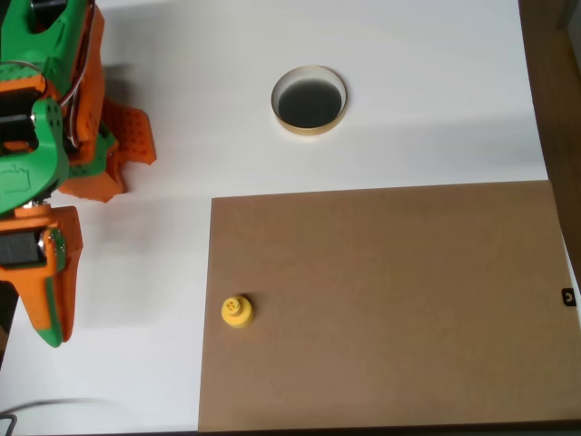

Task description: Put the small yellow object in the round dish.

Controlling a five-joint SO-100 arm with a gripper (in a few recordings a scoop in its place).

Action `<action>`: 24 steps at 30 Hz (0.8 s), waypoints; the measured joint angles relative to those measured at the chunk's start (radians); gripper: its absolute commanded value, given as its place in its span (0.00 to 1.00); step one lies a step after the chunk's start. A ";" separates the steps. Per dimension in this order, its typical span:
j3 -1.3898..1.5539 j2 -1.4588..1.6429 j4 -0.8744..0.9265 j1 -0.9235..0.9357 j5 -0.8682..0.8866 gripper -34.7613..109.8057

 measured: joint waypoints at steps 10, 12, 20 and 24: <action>0.000 0.000 -0.002 0.086 -0.112 0.36; -0.005 0.000 0.005 0.092 -0.132 0.37; -0.086 0.000 0.034 0.041 -0.189 0.40; -0.118 0.000 0.037 0.012 -0.189 0.40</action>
